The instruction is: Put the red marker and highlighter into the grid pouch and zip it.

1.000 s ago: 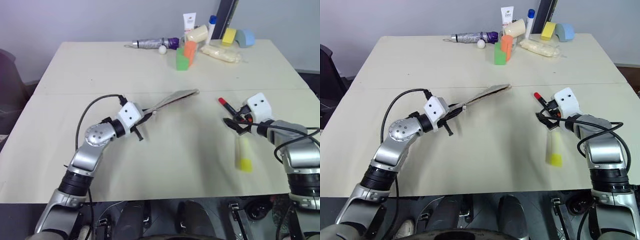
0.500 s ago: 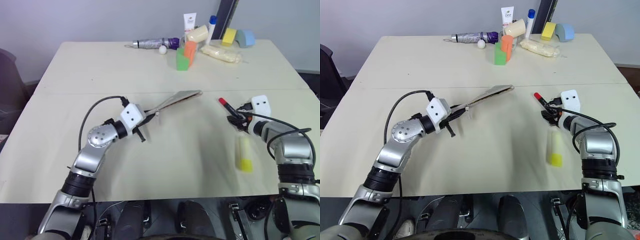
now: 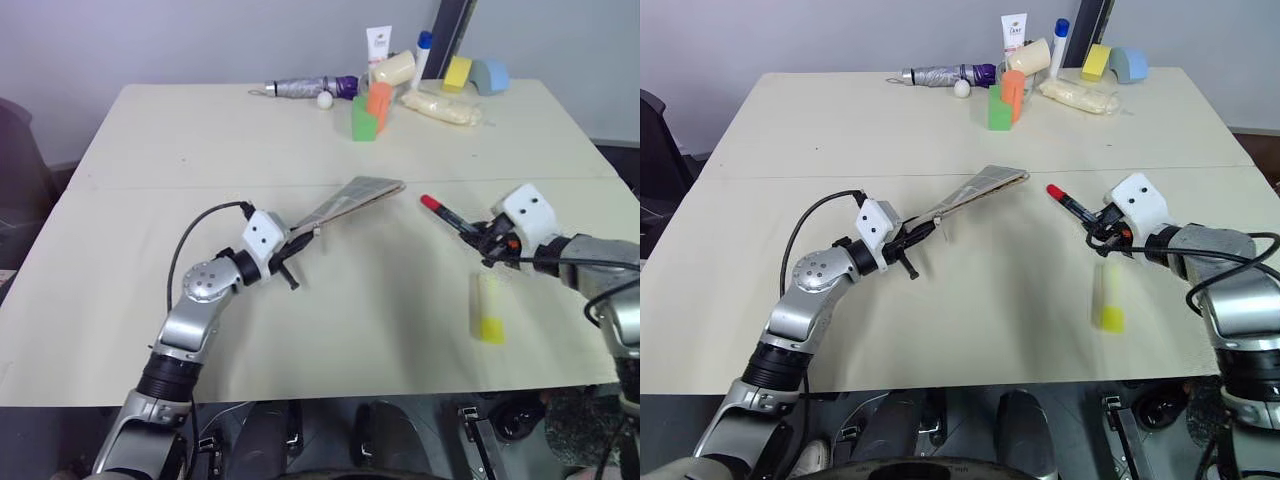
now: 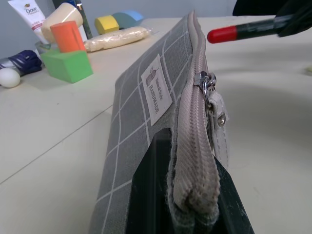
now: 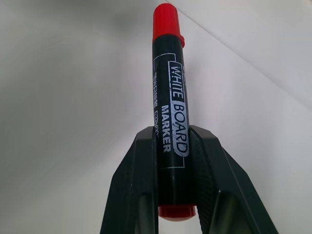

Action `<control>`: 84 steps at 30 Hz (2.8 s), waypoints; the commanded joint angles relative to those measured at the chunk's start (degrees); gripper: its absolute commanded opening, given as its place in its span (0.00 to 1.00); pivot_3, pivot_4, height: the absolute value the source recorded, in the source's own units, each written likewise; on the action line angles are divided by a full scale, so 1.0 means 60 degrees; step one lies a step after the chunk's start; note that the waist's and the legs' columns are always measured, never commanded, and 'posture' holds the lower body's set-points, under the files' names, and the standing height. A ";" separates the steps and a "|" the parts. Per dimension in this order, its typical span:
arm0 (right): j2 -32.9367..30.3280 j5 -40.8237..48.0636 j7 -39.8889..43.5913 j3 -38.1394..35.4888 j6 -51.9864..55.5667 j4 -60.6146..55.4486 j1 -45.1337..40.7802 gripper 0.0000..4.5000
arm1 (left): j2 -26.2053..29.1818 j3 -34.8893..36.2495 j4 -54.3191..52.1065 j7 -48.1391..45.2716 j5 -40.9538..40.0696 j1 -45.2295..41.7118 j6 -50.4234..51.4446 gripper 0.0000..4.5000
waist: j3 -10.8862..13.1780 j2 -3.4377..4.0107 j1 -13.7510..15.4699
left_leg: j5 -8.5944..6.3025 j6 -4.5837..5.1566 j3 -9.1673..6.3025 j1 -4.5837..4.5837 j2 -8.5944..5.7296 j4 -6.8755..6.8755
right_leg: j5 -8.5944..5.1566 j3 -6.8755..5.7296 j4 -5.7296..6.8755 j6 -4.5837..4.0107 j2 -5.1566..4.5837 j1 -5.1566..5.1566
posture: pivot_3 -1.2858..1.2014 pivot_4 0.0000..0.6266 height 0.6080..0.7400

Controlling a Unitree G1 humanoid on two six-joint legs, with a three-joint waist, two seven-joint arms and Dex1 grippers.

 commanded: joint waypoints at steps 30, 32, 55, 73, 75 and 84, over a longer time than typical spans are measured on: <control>-0.0119 0.0686 0.0156 -0.0102 -0.0344 -0.0206 -0.0437 0.09 | -0.0089 0.0012 -0.0336 -0.0093 -0.0099 0.0100 0.0004 0.00 | 0.0001 -0.0002 0.0005 | 0.0007 -0.0012 -0.0004 -0.0002 -0.0001 0.0003 | 0.0000 0.0000 -0.0002 -0.0001 -0.0012 0.0000 | 0.52 0.24 1.00; -0.0105 0.0654 0.0124 -0.0070 -0.0352 -0.0137 -0.0447 0.09 | -0.0079 0.0013 -0.0361 -0.0107 -0.0109 0.0106 0.0014 0.00 | 0.0001 -0.0002 0.0005 | 0.0007 -0.0012 -0.0005 -0.0002 -0.0001 0.0003 | 0.0000 0.0000 -0.0002 -0.0001 -0.0012 0.0000 | 0.52 0.24 1.00; -0.0758 -0.0894 0.0560 0.1705 -0.1353 -0.0394 -0.0753 0.09 | 0.0476 -0.0608 -0.0784 -0.0855 0.0437 -0.0022 -0.0290 0.00 | 0.0001 -0.0001 0.0005 | 0.0013 -0.0022 -0.0003 -0.0003 -0.0002 0.0003 | 0.0000 0.0000 -0.0002 -0.0001 -0.0009 -0.0003 | 0.52 0.24 1.00; -0.0400 -0.2135 0.1285 0.3213 -0.1589 -0.1310 -0.1967 0.53 | 0.0830 -0.1118 -0.1236 -0.1663 0.0715 -0.0027 -0.0491 0.00 | 0.0002 -0.0002 0.0002 | 0.0023 -0.0042 -0.0005 -0.0007 0.0000 0.0003 | -0.0001 0.0000 -0.0005 -0.0002 -0.0014 -0.0008 | 0.52 0.24 1.00; -0.0404 -0.1884 0.1212 0.2757 -0.1374 -0.1398 -0.1865 0.78 | 0.0750 -0.1029 -0.1232 -0.1561 0.0638 -0.0015 -0.0376 0.00 | 0.0002 -0.0001 0.0002 | 0.0022 -0.0041 -0.0004 -0.0008 0.0000 0.0003 | -0.0001 0.0000 -0.0005 -0.0002 -0.0015 -0.0007 | 0.52 0.24 1.00; -0.0276 -0.0083 0.0784 -0.0802 0.0863 -0.1804 0.0287 0.87 | -0.0148 -0.0732 -0.0639 -0.0706 0.0441 -0.0290 0.0062 0.00 | 0.0003 -0.0005 0.0024 | -0.0003 0.0002 -0.0014 -0.0005 -0.0001 0.0010 | 0.0000 -0.0004 -0.0009 -0.0001 -0.0017 0.0010 | 0.52 0.24 1.00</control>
